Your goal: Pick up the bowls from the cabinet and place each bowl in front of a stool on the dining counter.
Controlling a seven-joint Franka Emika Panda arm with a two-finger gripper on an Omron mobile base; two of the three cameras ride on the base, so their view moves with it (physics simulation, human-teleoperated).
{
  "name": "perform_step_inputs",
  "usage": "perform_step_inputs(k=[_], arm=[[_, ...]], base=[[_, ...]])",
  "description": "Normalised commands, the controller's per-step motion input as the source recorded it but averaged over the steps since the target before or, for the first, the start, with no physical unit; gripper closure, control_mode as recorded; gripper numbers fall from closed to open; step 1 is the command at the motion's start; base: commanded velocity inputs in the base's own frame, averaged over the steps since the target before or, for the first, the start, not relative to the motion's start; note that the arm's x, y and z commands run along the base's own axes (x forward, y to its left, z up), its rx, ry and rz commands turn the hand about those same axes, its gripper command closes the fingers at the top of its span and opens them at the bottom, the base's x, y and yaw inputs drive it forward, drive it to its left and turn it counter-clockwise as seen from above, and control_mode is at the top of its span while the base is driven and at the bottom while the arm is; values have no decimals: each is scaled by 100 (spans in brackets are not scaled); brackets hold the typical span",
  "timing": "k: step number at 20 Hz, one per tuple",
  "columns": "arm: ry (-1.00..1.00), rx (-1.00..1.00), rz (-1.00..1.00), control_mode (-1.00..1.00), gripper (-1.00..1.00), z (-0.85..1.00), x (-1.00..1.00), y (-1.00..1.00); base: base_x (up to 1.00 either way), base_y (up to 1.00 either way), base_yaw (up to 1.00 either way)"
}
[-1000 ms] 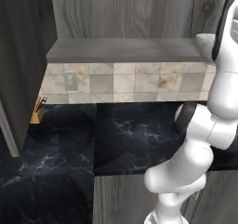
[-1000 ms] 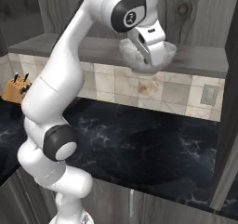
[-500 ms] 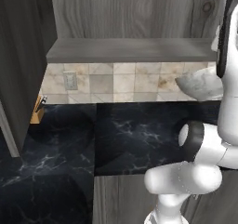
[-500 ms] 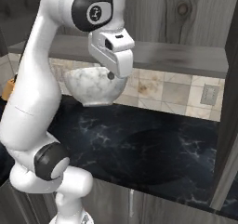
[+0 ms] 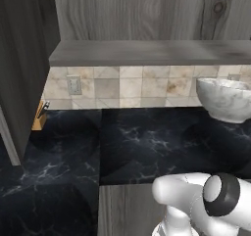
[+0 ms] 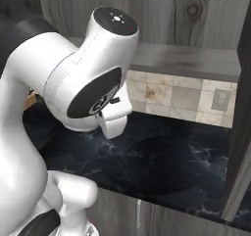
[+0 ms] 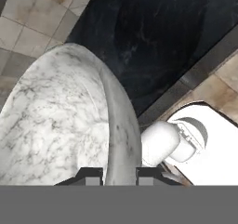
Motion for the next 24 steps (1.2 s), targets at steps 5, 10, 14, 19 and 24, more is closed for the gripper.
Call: perform_step_inputs(k=[5,10,14,19,24], arm=[[-37,29,-18,-100,100,-54,-94,-9],[-11,12,-8,-100,100,-50,-26,0],[0,2,0,-100,100,-8,0,0],[0,0,-6,-100,100,0,9,0],[0,-1,-20,-100,100,-1,19,0]], base=[[0,0,0],[0,0,0],[0,0,0],[0,0,0],[0,0,0]])
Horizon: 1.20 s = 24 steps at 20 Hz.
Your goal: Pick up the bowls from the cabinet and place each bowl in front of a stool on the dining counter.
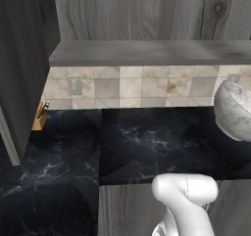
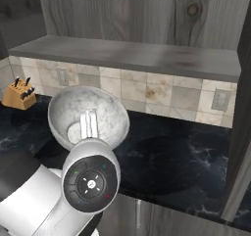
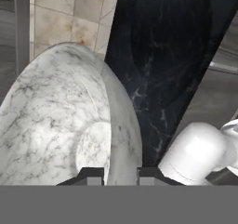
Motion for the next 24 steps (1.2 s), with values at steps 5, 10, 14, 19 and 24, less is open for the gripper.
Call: perform_step_inputs(k=[5,10,14,19,24], arm=[[0,0,-4,100,100,0,4,0],[0,0,0,100,100,0,0,0],[0,0,0,100,100,0,0,0],[0,0,0,100,100,0,0,0],[0,0,0,100,100,0,0,0]], base=[[3,0,-17],[-28,0,-16],[-92,0,-9],[-100,-1,-3],[-91,-26,-8]])
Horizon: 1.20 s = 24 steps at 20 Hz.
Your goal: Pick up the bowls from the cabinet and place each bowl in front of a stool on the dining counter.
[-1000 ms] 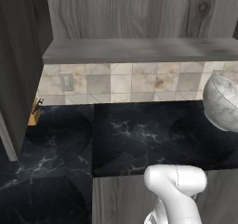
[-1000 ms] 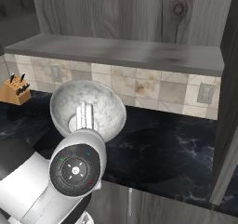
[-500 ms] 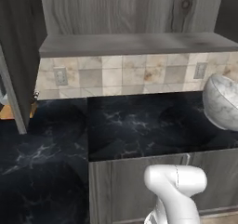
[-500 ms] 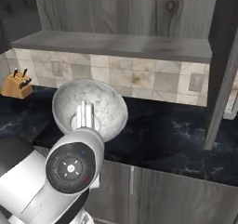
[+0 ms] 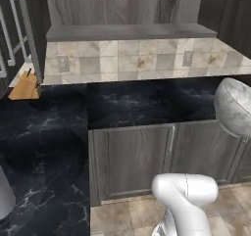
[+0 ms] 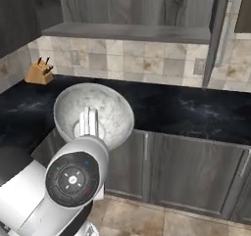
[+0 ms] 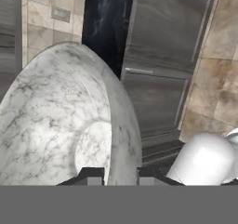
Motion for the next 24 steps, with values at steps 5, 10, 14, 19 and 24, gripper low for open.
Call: perform_step_inputs(k=[5,10,14,19,24], arm=[[0,0,0,100,100,0,0,0],[0,0,0,100,100,0,0,0],[0,0,0,100,100,0,0,0],[0,0,0,100,100,0,0,0],[0,0,0,100,100,0,0,0]], base=[[-54,-34,-23],[-23,-39,-35],[-1,-34,-47],[0,-30,-56],[0,-21,-55]])
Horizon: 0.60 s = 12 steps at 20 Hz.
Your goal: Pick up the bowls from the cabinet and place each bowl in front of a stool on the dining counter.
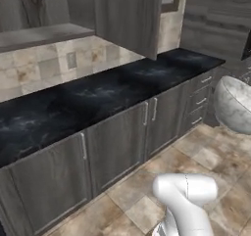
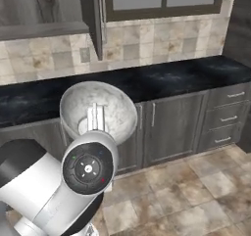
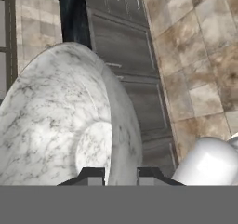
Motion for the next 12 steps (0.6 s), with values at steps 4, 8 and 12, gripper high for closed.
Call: perform_step_inputs(k=[4,8,12], arm=[[0,0,0,100,100,0,0,0],[0,0,0,100,100,0,0,0],[0,0,0,100,100,0,0,0]], base=[[-3,-14,-54],[-45,-20,-47],[-64,-37,-42]])
